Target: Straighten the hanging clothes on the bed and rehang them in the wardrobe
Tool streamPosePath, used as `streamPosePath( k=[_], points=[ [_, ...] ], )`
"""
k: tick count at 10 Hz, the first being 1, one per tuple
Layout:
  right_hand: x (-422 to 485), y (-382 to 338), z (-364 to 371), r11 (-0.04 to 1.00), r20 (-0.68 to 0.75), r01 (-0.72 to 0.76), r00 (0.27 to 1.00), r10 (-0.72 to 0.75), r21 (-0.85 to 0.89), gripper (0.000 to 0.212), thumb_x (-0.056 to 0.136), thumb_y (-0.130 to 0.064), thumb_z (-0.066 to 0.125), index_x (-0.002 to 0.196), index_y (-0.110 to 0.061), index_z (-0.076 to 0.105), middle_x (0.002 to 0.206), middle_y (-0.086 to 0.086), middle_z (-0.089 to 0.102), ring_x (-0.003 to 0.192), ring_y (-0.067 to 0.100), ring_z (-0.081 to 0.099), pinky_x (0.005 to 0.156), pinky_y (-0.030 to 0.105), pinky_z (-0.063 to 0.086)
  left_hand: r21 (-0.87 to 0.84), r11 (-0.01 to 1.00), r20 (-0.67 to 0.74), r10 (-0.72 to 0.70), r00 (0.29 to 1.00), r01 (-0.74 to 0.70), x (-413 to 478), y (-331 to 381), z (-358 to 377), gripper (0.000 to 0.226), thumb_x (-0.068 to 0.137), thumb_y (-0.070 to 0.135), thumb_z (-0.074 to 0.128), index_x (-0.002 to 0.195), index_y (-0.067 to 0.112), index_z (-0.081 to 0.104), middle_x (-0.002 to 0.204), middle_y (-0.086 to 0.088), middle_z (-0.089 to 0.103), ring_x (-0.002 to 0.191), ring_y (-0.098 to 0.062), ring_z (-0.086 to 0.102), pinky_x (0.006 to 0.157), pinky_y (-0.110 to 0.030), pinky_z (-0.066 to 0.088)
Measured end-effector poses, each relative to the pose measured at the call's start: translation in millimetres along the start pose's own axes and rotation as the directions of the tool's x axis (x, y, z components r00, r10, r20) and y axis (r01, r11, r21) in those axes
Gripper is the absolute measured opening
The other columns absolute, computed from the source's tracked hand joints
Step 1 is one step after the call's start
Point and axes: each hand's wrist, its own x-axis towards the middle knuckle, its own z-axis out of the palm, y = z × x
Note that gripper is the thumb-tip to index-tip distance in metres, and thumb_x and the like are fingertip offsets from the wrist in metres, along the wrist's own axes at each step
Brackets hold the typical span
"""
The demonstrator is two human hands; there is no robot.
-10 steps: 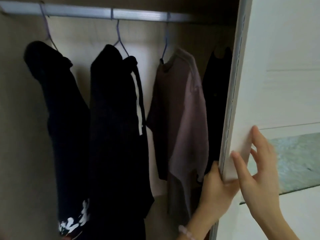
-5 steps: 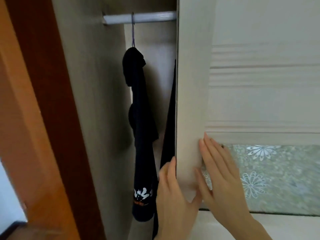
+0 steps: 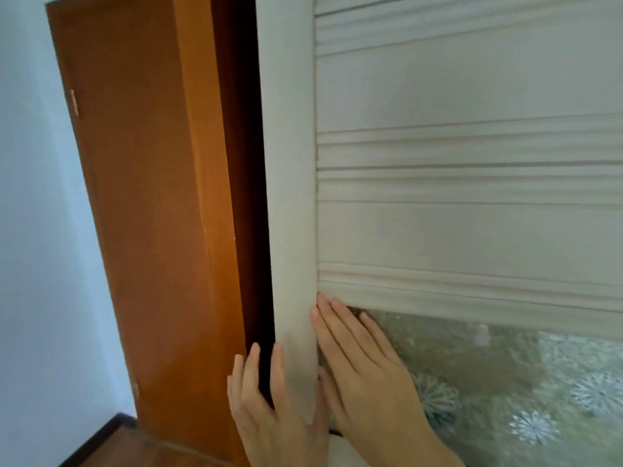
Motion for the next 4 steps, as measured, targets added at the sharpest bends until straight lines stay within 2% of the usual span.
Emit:
streamPosePath(
  k=[1,2,3,4],
  points=[
    [9.8,-18.7,16.8,1.0,0.042,0.028,0.999,-0.028,-0.003,0.061,0.081,-0.024,0.053,0.14,-0.016,0.043,0.148,-0.002,0.04,0.139,0.008,0.031,0.111,0.033,0.028,-0.001,0.997,-0.06,-0.075,0.995,0.075,8.7,-20.3,10.5,0.063,0.085,0.059,0.042,0.122,0.007,0.045,0.128,-0.017,0.043,0.121,-0.04,0.042,0.095,-0.056,0.044],
    [4.5,-17.3,19.4,0.999,0.048,-0.002,0.999,0.004,-0.032,0.06,0.081,-0.024,0.052,0.14,-0.017,0.041,0.147,-0.003,0.04,0.138,0.008,0.032,0.111,0.032,0.026,-0.034,0.999,-0.087,-0.011,0.996,0.008,4.4,-18.6,15.2,0.059,0.086,0.054,0.049,0.119,0.004,0.047,0.126,-0.019,0.045,0.116,-0.042,0.048,0.095,-0.056,0.045],
    [1.4,-10.5,10.7,0.999,0.029,-0.022,0.999,0.021,0.023,0.057,0.082,-0.021,0.047,0.139,-0.02,0.045,0.146,-0.006,0.043,0.138,0.005,0.034,0.11,0.029,0.03,-0.082,0.996,-0.089,-0.025,0.996,0.017,5.0,-2.1,15.4,0.053,0.091,0.047,0.049,0.114,-0.001,0.05,0.12,-0.025,0.05,0.108,-0.048,0.054,0.093,-0.052,0.046],
    [2.0,-4.8,-3.1,0.991,0.058,0.027,0.998,-0.035,0.131,0.049,0.088,-0.022,0.043,0.137,-0.024,0.047,0.146,-0.01,0.044,0.136,0.001,0.037,0.108,0.025,0.036,-0.126,0.985,-0.108,-0.129,0.986,0.115,15.4,21.5,12.4,0.05,0.092,0.04,0.053,0.104,-0.009,0.055,0.107,-0.036,0.059,0.099,-0.051,0.059,0.093,-0.042,0.043]
  ],
)
